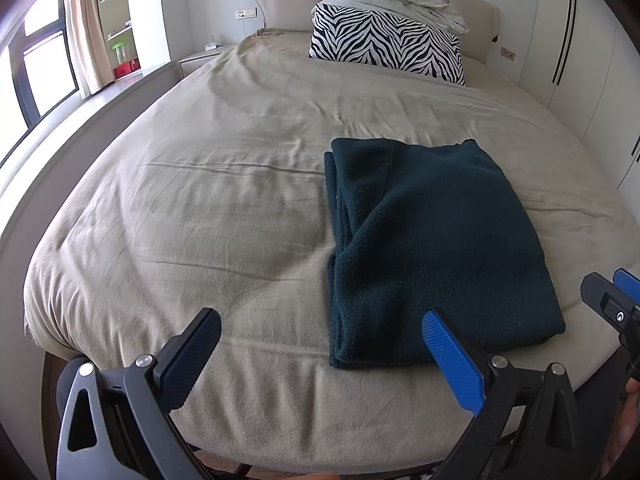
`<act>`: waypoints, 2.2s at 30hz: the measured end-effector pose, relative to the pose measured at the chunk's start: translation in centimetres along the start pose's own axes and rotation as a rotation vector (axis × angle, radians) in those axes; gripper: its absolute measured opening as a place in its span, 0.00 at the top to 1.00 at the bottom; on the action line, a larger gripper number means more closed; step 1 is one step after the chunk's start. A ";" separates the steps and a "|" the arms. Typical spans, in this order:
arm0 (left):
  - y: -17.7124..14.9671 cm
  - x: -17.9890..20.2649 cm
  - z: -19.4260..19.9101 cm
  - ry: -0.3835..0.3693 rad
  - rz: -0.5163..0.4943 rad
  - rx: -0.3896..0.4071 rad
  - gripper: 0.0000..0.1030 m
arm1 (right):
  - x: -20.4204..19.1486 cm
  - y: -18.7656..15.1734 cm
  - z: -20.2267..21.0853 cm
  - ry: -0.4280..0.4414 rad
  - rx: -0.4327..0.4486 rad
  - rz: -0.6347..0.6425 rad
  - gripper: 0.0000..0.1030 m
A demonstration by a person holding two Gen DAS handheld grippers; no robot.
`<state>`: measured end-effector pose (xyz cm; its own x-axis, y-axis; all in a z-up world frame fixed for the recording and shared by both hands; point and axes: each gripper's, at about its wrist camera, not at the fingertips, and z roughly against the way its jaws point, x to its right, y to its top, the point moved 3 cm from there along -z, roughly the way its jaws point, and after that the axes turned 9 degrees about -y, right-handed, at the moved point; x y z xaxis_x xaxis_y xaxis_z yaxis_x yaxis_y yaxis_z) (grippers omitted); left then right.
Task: Fold small clothes
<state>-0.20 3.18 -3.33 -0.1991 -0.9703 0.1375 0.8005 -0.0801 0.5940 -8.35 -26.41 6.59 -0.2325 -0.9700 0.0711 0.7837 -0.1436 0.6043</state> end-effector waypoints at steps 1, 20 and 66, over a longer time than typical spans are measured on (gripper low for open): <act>0.0 0.0 0.0 0.000 0.000 0.000 0.00 | 0.0 0.0 0.0 0.001 0.000 0.000 0.00; -0.1 0.0 0.0 0.001 -0.001 -0.003 0.00 | -0.2 -0.2 0.0 0.001 0.000 0.002 0.00; -0.5 -0.5 0.0 -0.003 -0.006 -0.024 0.00 | 0.0 -0.8 -0.3 0.001 -0.013 0.000 0.00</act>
<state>-0.50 3.71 -3.66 -0.2054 -0.9691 0.1367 0.8124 -0.0909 0.5759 -8.83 -26.38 5.84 -0.2323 -0.9701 0.0700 0.7909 -0.1465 0.5942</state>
